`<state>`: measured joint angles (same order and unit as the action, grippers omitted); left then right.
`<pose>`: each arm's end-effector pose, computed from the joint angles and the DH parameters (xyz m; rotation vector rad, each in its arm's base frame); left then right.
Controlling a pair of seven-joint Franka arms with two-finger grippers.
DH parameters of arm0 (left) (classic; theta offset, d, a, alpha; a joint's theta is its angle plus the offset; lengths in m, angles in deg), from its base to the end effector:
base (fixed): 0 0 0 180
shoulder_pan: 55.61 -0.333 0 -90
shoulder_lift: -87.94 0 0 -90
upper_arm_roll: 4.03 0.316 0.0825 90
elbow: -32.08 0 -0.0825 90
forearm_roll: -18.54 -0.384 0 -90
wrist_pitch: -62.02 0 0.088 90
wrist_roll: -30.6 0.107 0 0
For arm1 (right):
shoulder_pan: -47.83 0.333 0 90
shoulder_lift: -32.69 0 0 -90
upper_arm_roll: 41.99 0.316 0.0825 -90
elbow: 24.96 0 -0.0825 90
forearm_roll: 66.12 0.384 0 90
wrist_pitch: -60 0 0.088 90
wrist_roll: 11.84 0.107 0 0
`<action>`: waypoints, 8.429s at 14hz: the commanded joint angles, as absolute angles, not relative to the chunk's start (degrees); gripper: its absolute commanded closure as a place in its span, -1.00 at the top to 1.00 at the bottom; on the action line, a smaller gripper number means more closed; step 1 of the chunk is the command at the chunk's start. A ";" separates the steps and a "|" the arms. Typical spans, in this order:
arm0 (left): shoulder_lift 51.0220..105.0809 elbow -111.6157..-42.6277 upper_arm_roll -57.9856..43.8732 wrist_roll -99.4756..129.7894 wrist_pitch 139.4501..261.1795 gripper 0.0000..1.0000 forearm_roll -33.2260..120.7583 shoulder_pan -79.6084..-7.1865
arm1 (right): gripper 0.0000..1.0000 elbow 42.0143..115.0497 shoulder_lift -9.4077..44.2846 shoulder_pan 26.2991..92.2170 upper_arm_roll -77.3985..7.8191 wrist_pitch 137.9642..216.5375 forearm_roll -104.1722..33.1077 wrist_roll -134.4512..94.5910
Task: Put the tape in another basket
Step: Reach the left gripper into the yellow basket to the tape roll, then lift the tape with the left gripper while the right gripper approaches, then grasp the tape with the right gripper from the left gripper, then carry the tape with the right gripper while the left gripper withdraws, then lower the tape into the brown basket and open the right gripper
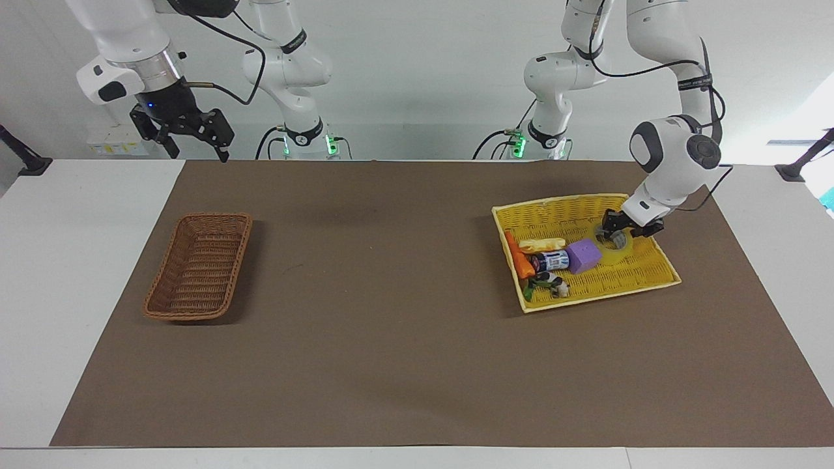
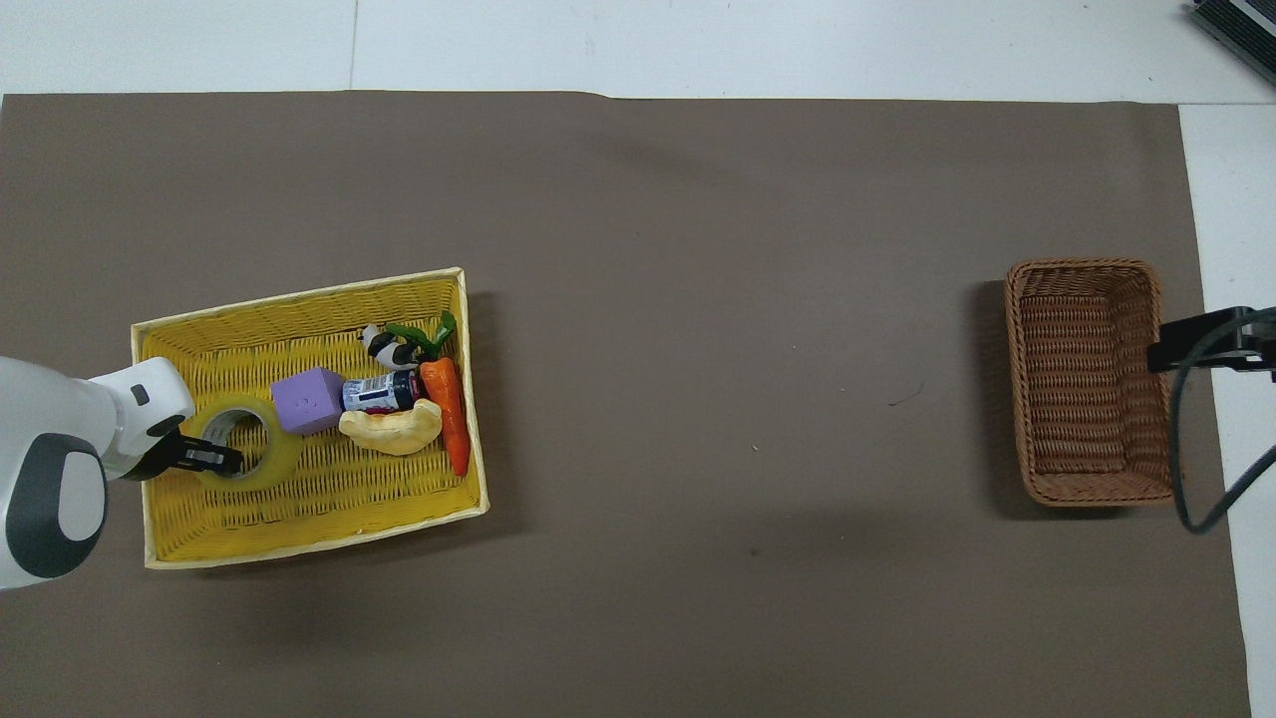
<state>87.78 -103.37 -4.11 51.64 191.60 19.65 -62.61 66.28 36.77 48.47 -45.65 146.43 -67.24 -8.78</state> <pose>0.4837 0.0582 0.3164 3.0775 -0.3606 -0.1530 0.5250 -0.0312 0.6473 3.1221 -0.1672 -0.0201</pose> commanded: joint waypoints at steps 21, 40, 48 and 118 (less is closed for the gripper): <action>85.39 -61.55 -6.22 39.67 151.17 -1.00 20.91 -61.77 | 1.00 70.66 37.44 56.43 -44.80 156.30 -41.97 -3.34; 87.06 -64.86 -15.45 6.87 164.13 -1.00 38.65 -43.75 | 1.00 81.13 32.61 75.34 -44.89 184.81 -16.99 3.01; 85.92 -63.99 -15.54 1.69 172.31 -1.00 40.60 -37.25 | 1.00 82.53 33.13 75.61 -44.89 184.11 -16.99 -0.50; 89.08 -55.99 -14.49 36.14 148.15 1.00 18.19 -65.72 | 1.00 79.02 11.25 23.75 -45.68 165.66 -34.48 -47.44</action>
